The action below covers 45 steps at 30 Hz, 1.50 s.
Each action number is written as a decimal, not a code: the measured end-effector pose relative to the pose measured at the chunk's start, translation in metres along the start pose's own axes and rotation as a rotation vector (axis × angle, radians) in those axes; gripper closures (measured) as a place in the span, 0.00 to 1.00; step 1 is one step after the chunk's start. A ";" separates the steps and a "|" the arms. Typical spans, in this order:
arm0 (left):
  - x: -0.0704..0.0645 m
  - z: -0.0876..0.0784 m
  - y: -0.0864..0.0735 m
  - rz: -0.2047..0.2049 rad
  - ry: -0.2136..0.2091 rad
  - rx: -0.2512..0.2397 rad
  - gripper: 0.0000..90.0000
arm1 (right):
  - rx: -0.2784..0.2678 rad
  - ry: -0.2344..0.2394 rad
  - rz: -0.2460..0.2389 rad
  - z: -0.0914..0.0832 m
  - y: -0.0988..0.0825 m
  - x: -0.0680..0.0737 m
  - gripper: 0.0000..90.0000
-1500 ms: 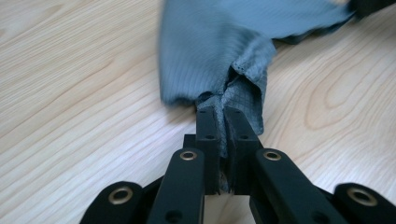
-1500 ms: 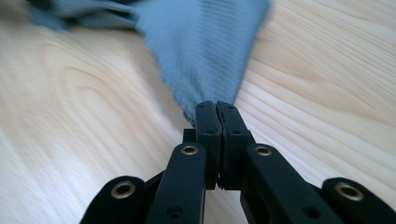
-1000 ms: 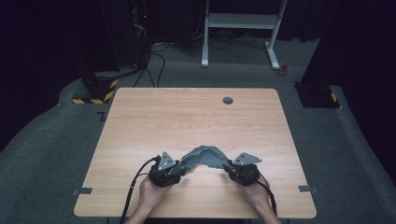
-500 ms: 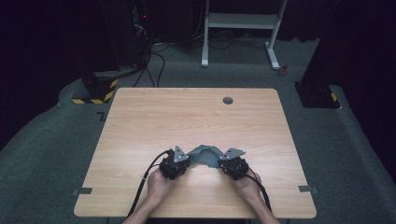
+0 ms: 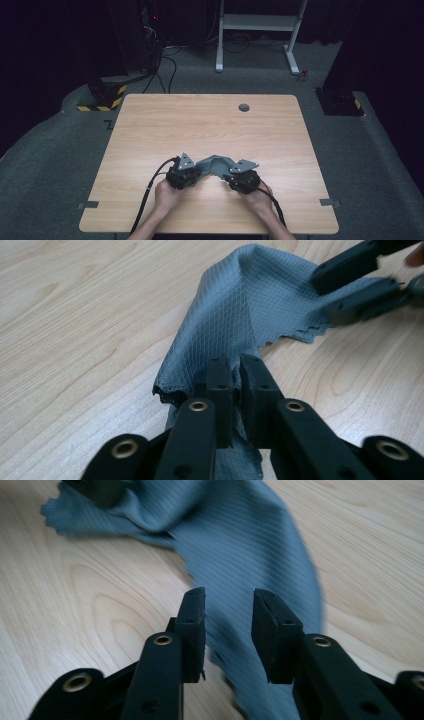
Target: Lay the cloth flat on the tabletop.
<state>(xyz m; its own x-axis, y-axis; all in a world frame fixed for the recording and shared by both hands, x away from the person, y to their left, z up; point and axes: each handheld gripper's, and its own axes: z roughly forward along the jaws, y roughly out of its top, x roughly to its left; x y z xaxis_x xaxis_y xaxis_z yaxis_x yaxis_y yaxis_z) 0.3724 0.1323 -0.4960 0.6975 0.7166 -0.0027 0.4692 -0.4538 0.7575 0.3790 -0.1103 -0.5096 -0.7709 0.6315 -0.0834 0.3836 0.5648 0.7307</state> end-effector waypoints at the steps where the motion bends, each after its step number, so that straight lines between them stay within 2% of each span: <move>1: 0.001 -0.001 0.000 -0.005 0.002 -0.013 0.95 | -0.005 0.003 -0.002 0.004 0.002 0.003 0.71; 3: 0.003 -0.006 0.001 -0.012 0.011 -0.035 0.96 | -0.007 0.007 -0.001 0.012 0.005 0.005 0.70; 5: 0.006 -0.010 0.003 -0.011 0.022 -0.041 0.97 | 0.016 0.009 0.003 0.019 0.008 0.006 0.72; 8: 0.012 -0.014 0.004 -0.024 0.040 -0.051 0.97 | 0.036 -0.001 -0.012 0.024 0.011 0.006 0.90; 10: 0.020 -0.016 0.005 -0.039 0.052 -0.062 0.98 | 0.038 0.003 -0.015 0.022 0.012 0.005 0.98; 13: 0.029 -0.016 0.008 -0.079 0.057 -0.084 0.98 | 0.027 0.004 -0.010 0.019 0.012 0.005 0.98; 15: 0.033 -0.015 0.010 -0.089 0.069 -0.088 0.98 | 0.010 0.017 -0.001 0.014 0.013 0.004 0.98; 17: 0.034 -0.016 0.011 -0.116 0.045 -0.094 0.98 | -0.003 0.031 -0.004 0.008 0.013 0.005 0.99; 19: 0.031 -0.019 0.010 -0.125 0.016 -0.094 0.97 | -0.006 0.044 -0.024 0.002 0.013 0.009 0.99; 22: 0.020 -0.029 0.002 -0.098 -0.025 -0.078 0.97 | 0.000 0.065 -0.057 -0.009 0.007 0.015 0.99; 23: 0.017 -0.031 0.000 -0.092 -0.032 -0.072 0.97 | 0.008 0.071 -0.075 -0.013 0.003 0.017 0.98; 25: 0.013 -0.035 -0.007 -0.090 -0.052 -0.068 0.97 | 0.009 0.083 -0.076 -0.018 -0.002 0.020 0.98; 26: 0.011 -0.035 -0.009 -0.102 -0.064 -0.063 0.97 | 0.007 0.090 -0.073 -0.020 -0.004 0.020 0.98; 29: 0.010 -0.032 -0.011 -0.106 -0.079 -0.045 0.97 | 0.008 0.108 -0.036 -0.021 -0.007 0.018 0.95; 32: 0.009 -0.032 -0.010 -0.112 -0.100 -0.055 0.98 | 0.005 0.124 -0.022 -0.017 -0.007 0.016 0.90; 33: 0.005 -0.035 -0.011 -0.117 -0.117 -0.066 0.98 | -0.004 0.129 -0.011 -0.018 -0.007 0.016 0.86; 36: -0.001 -0.040 -0.016 -0.100 -0.105 -0.061 0.98 | -0.024 0.116 0.006 -0.021 -0.006 0.015 0.83; 37: -0.004 -0.042 -0.021 -0.089 -0.095 -0.049 0.98 | -0.055 0.098 0.032 -0.028 -0.006 0.010 0.78; 42: -0.011 -0.044 -0.039 -0.061 -0.087 0.006 0.98 | -0.059 0.000 0.067 -0.033 -0.009 0.000 0.68; 45: -0.014 -0.044 -0.047 -0.053 -0.086 0.038 0.98 | -0.059 -0.014 0.107 -0.031 -0.010 -0.008 0.67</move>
<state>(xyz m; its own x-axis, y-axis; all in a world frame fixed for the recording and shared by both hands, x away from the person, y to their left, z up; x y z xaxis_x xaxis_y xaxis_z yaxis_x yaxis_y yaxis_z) 0.3170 0.1670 -0.5028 0.7143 0.6927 -0.0996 0.5261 -0.4376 0.7292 0.3656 -0.1374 -0.4953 -0.7197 0.6942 -0.0118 0.4327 0.4617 0.7744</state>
